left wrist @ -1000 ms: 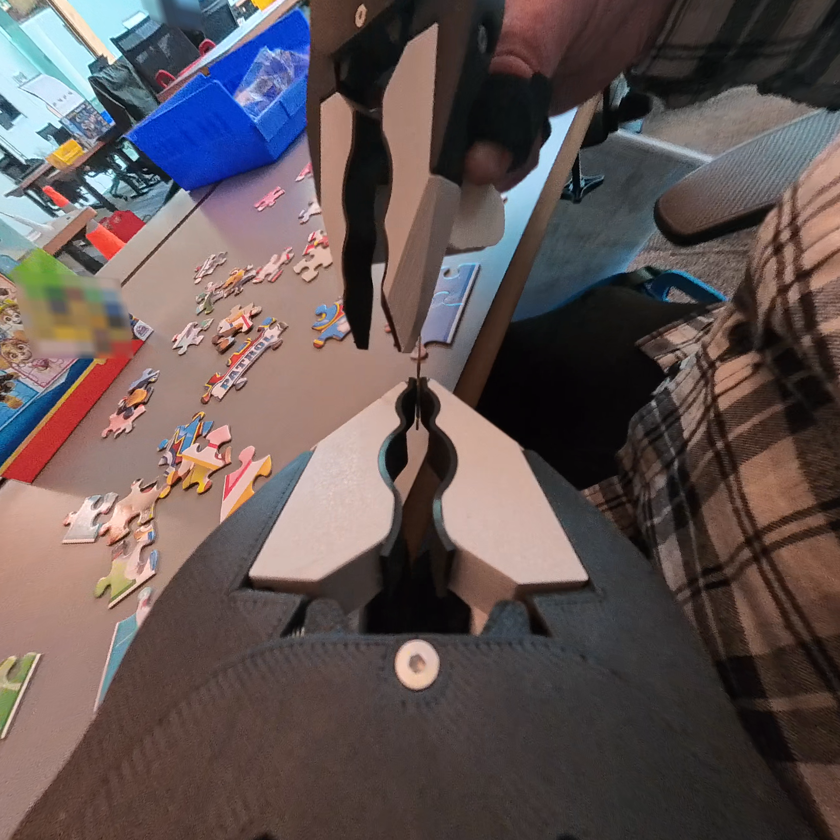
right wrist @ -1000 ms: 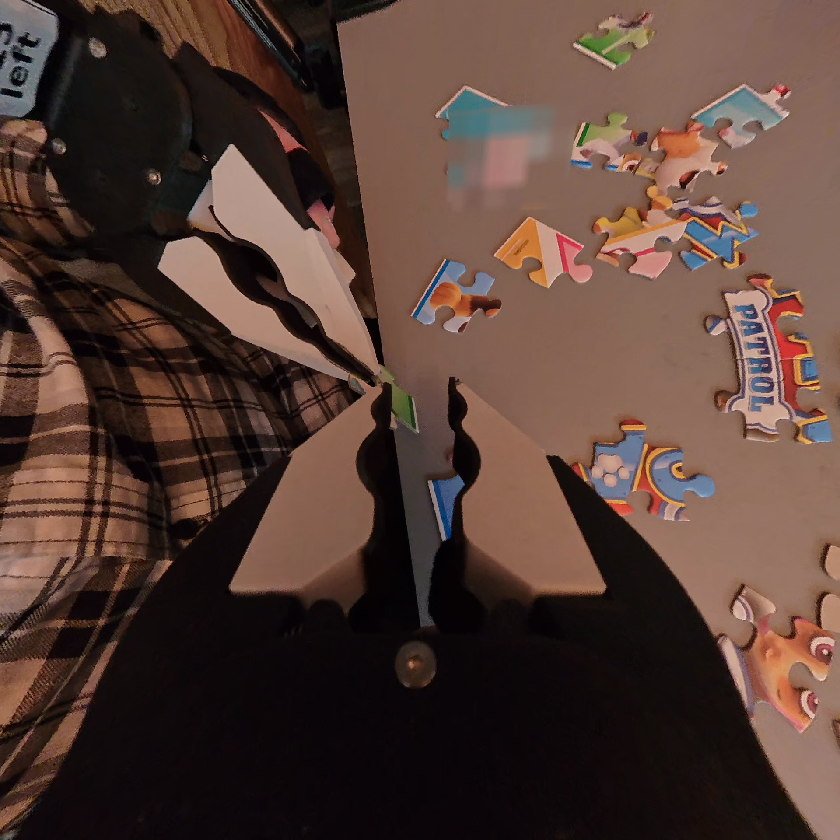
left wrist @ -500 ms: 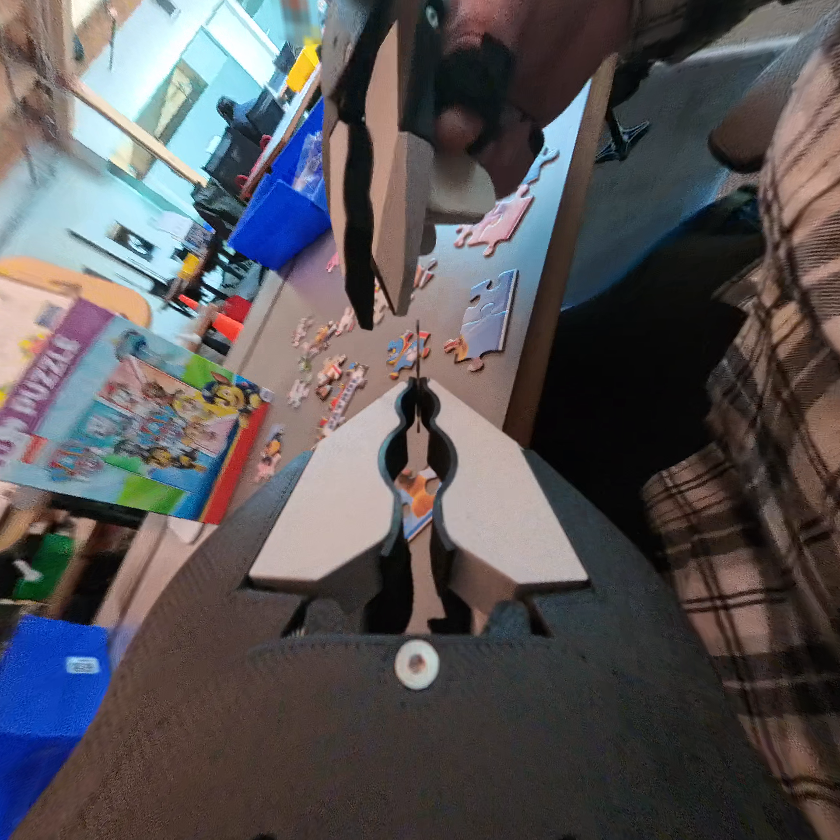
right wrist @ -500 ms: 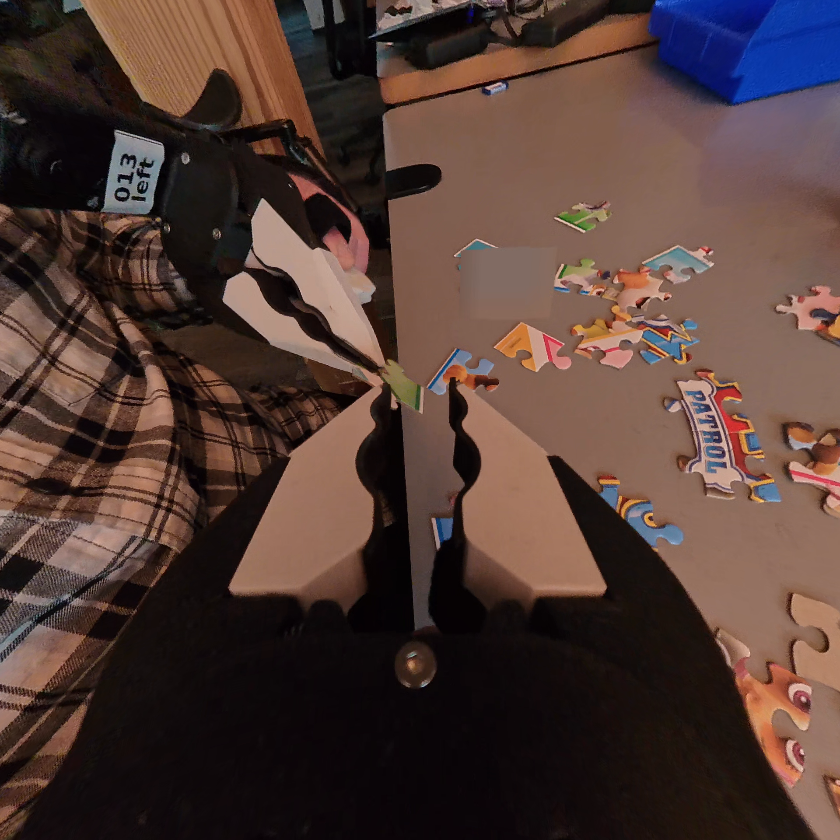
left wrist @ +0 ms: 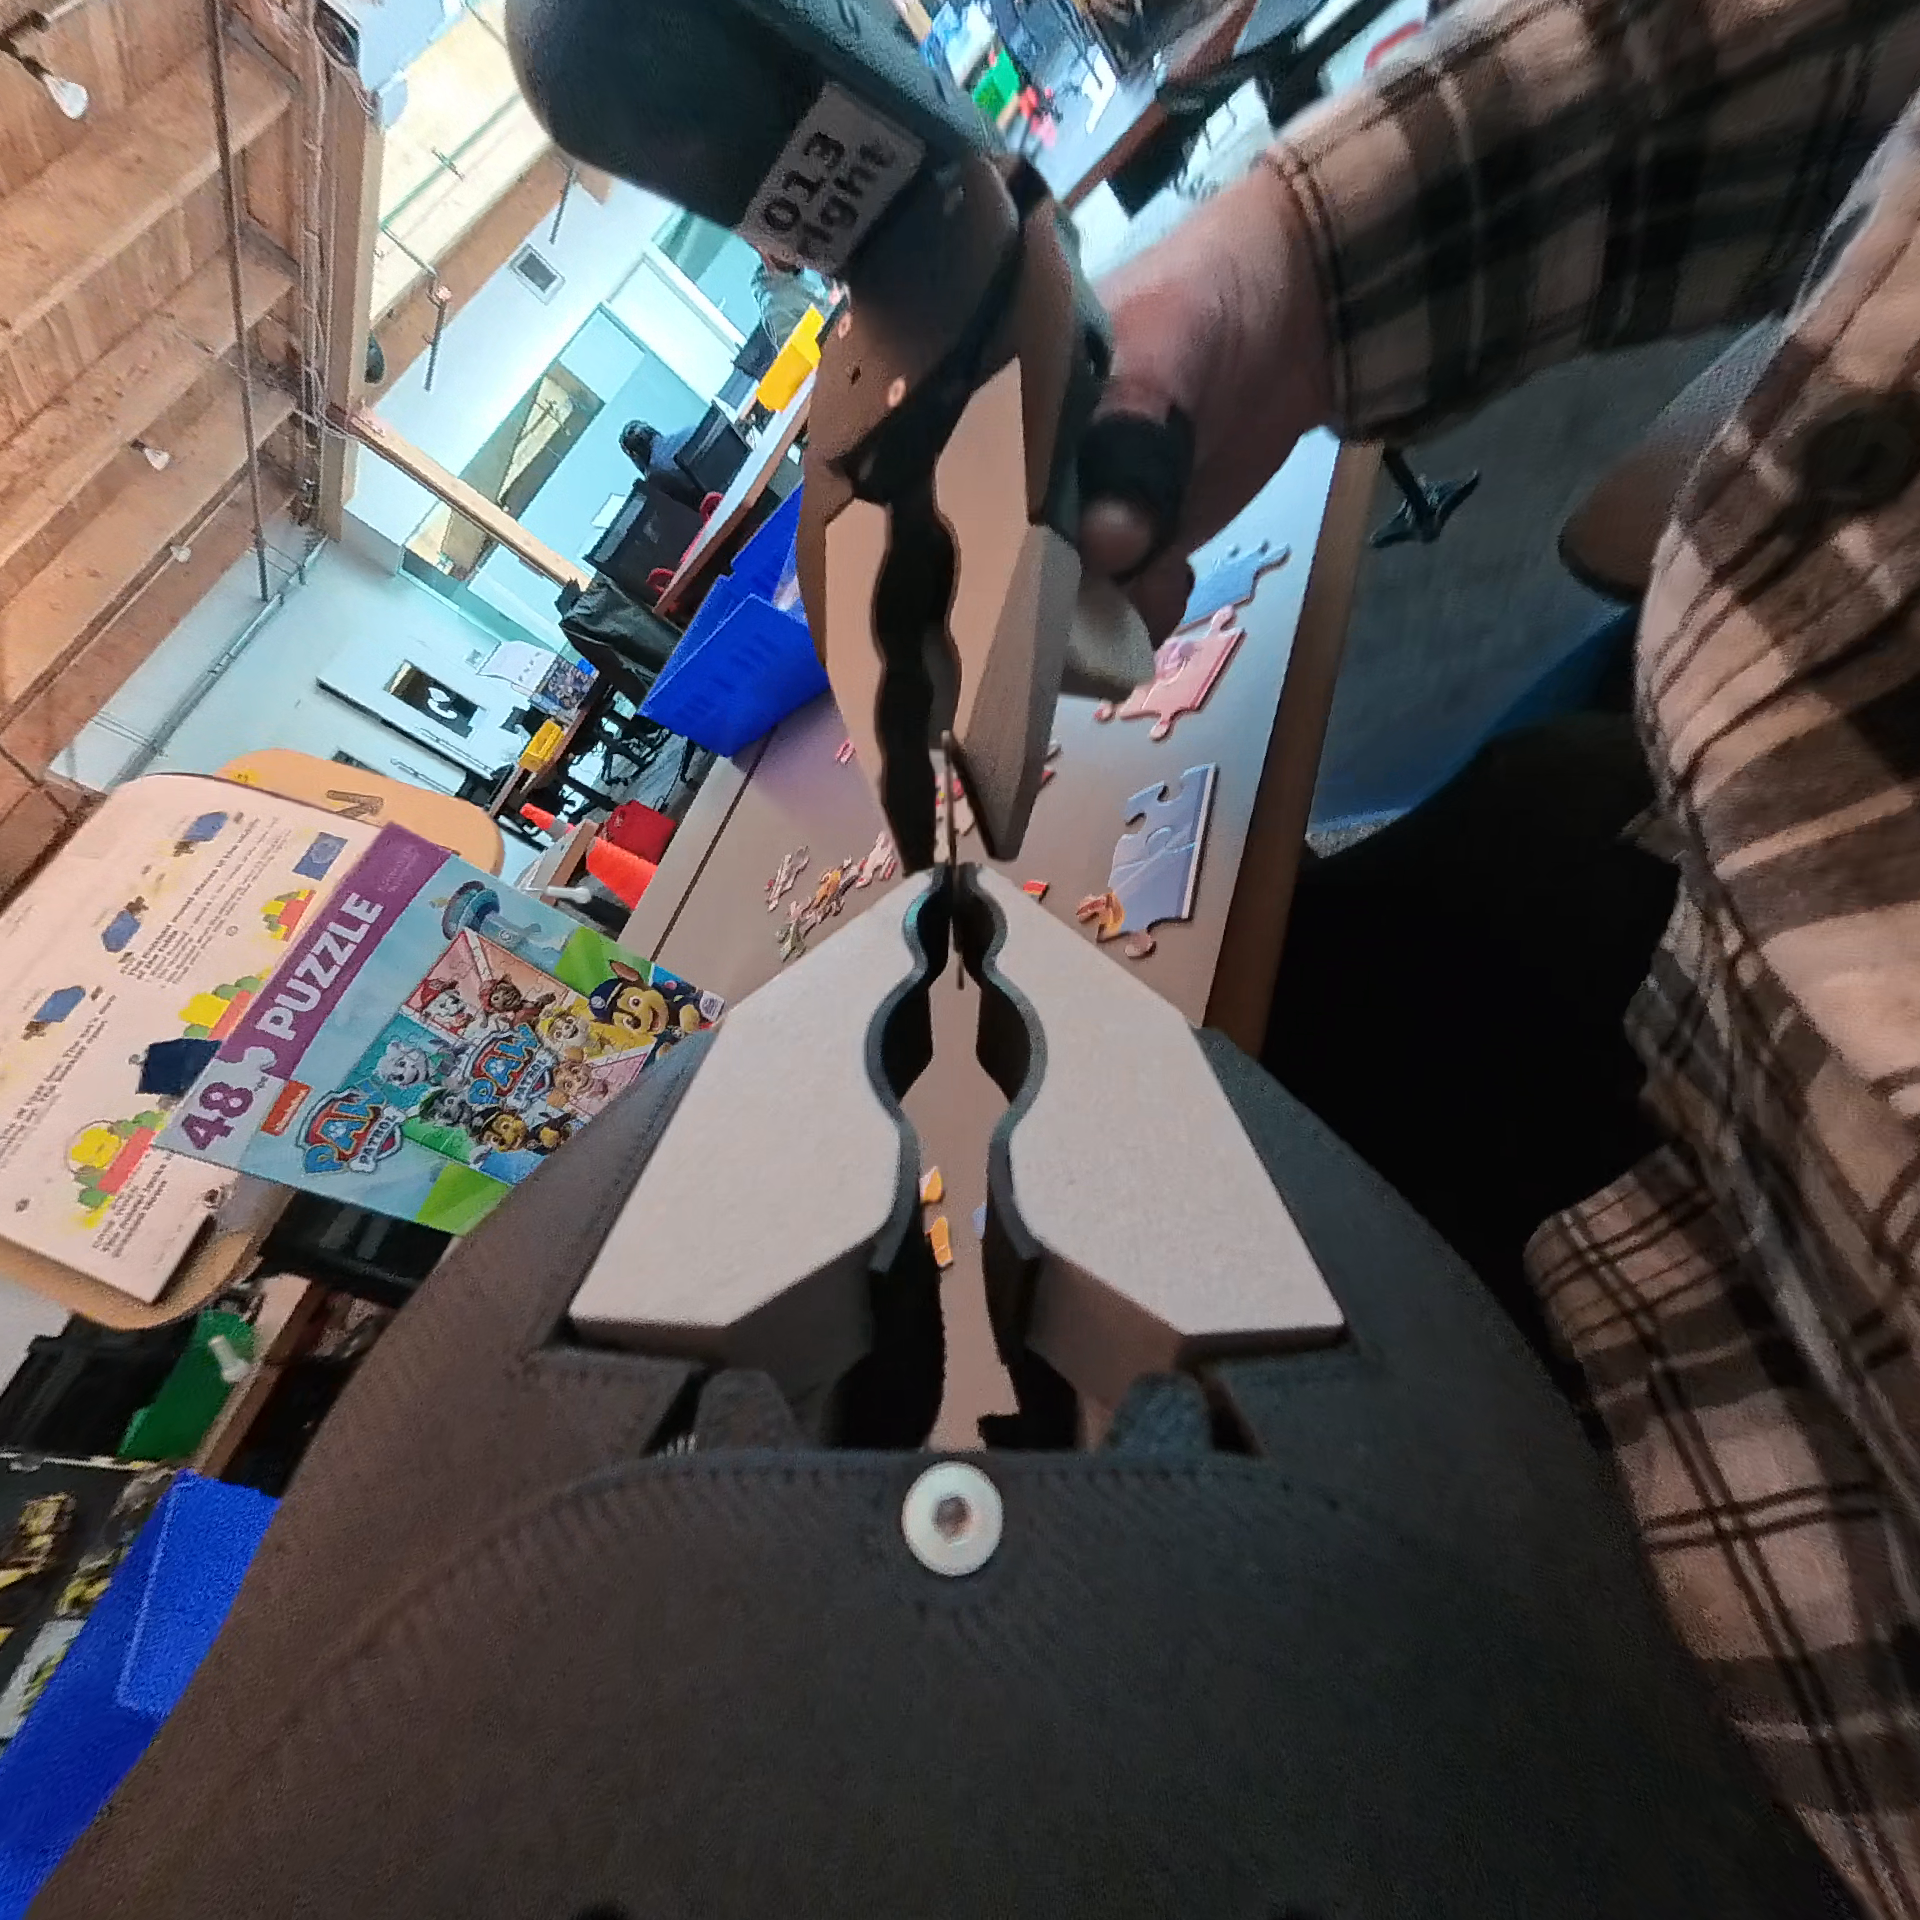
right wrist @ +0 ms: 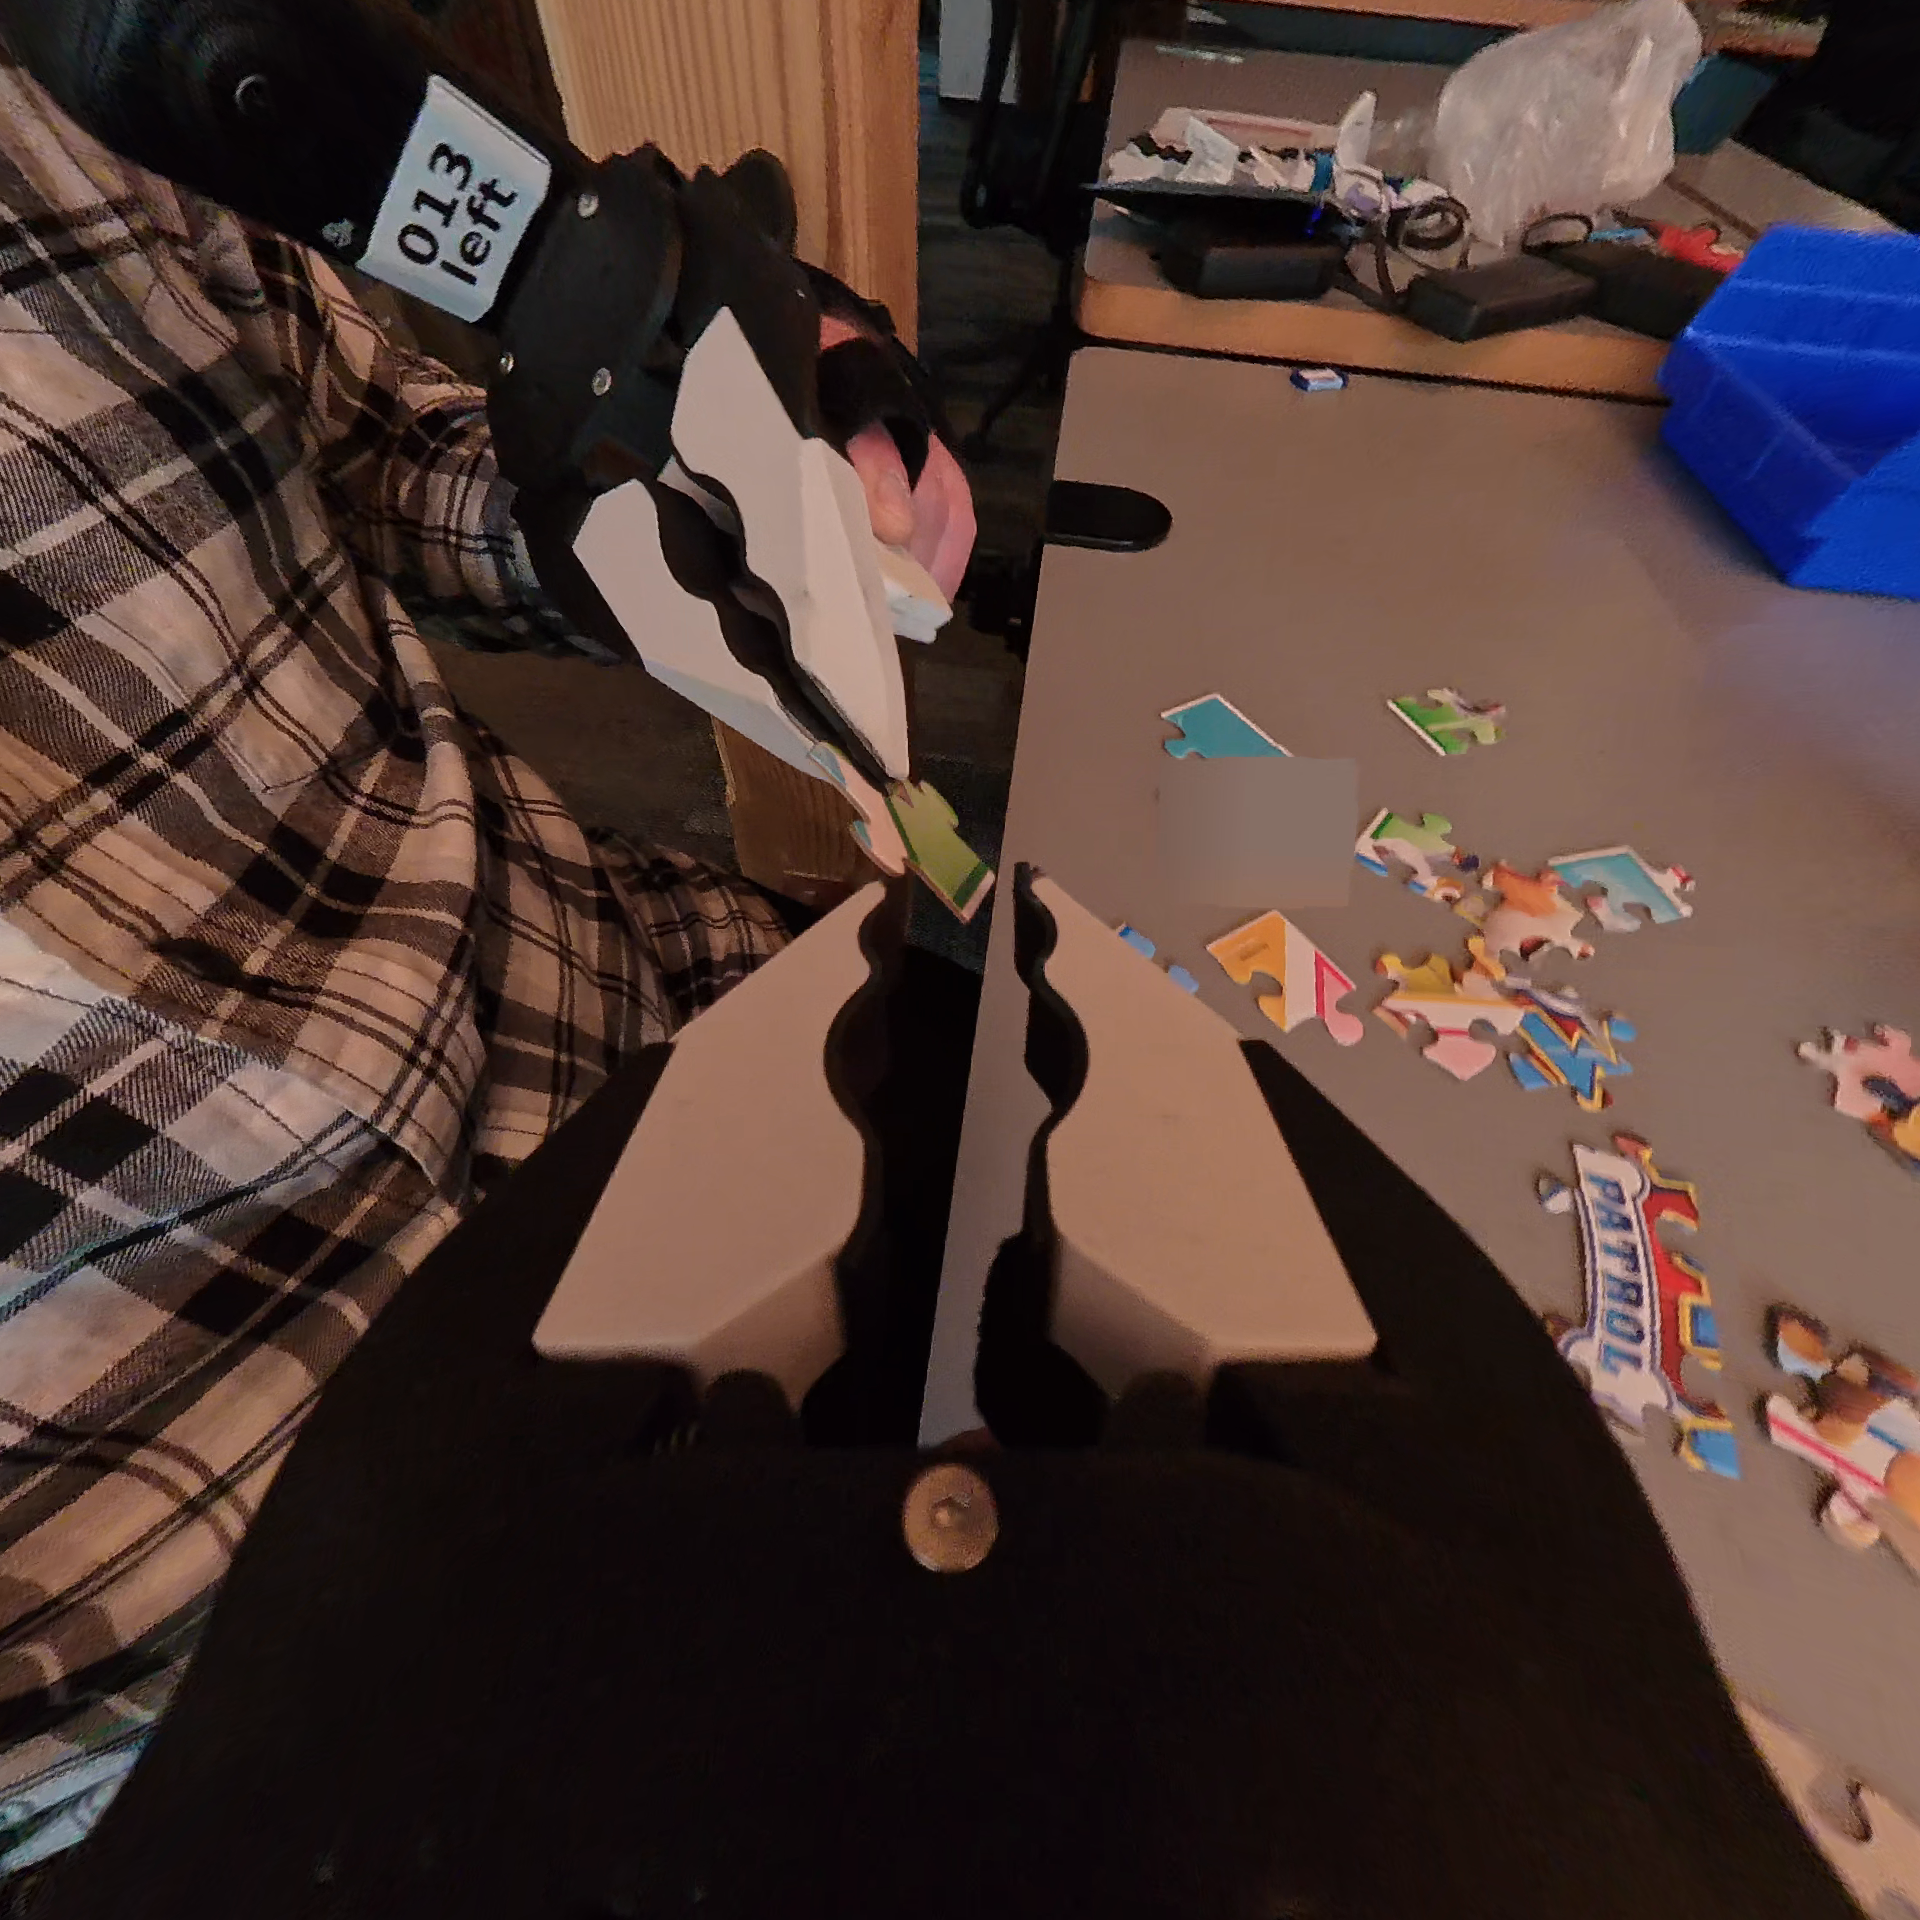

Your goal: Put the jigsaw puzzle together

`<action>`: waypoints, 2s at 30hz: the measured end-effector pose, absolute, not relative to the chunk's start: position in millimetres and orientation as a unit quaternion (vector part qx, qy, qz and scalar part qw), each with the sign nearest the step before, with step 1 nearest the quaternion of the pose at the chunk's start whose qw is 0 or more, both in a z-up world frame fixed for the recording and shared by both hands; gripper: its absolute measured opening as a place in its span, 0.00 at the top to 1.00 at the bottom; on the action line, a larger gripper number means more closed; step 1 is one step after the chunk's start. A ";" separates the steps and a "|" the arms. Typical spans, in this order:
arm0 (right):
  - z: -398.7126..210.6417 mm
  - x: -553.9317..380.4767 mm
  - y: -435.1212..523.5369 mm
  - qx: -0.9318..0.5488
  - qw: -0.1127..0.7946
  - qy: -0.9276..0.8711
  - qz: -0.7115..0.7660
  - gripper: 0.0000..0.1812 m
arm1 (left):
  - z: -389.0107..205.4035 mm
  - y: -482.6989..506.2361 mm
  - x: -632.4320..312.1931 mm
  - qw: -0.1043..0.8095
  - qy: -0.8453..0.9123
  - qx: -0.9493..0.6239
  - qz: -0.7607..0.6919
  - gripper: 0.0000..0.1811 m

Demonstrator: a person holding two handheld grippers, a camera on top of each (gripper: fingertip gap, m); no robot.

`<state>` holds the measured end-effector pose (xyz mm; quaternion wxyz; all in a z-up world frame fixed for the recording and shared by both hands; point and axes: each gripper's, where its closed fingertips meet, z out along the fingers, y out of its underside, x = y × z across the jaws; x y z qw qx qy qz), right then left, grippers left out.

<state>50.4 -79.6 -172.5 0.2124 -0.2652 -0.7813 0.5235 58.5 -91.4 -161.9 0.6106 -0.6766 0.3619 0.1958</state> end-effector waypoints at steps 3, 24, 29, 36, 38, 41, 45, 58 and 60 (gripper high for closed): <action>-168.0 46.4 -88.4 -0.244 0.225 -0.789 0.517 0.95 | -156.2 -97.1 54.6 0.627 0.340 -0.680 0.168 1.00; -197.6 -146.2 -44.0 -0.196 0.425 -0.874 0.129 1.00 | -224.0 -102.1 -203.2 0.430 0.016 -0.896 0.110 0.87; -229.6 -183.0 -34.3 -0.242 0.392 -0.883 0.093 1.00 | -257.9 -87.9 -222.2 0.376 0.010 -0.922 0.091 0.87; -260.2 -211.2 -28.4 -0.299 0.327 -0.893 0.073 0.99 | -274.5 -83.0 -224.3 0.367 -0.031 -0.929 0.041 0.92; -266.7 -214.1 -32.6 -0.318 0.298 -0.896 0.081 0.98 | -274.4 -83.8 -224.3 0.370 -0.042 -0.927 0.041 0.92; -270.5 -213.8 -49.5 -0.342 0.234 -0.900 0.135 0.93 | -274.2 -85.4 -223.3 0.373 -0.050 -0.926 0.038 0.92; -271.6 -211.3 -54.6 -0.365 0.168 -0.899 0.176 0.86 | -273.8 -87.5 -221.9 0.381 -0.053 -0.923 0.027 0.91; -273.8 -228.3 -55.3 -0.370 0.122 -0.892 0.228 0.97 | -274.3 -87.9 -224.9 0.375 -0.054 -0.925 0.019 0.90; -274.1 -231.9 -52.5 -0.398 0.122 -0.877 0.238 0.98 | -274.3 -87.8 -224.3 0.378 -0.055 -0.924 0.021 0.90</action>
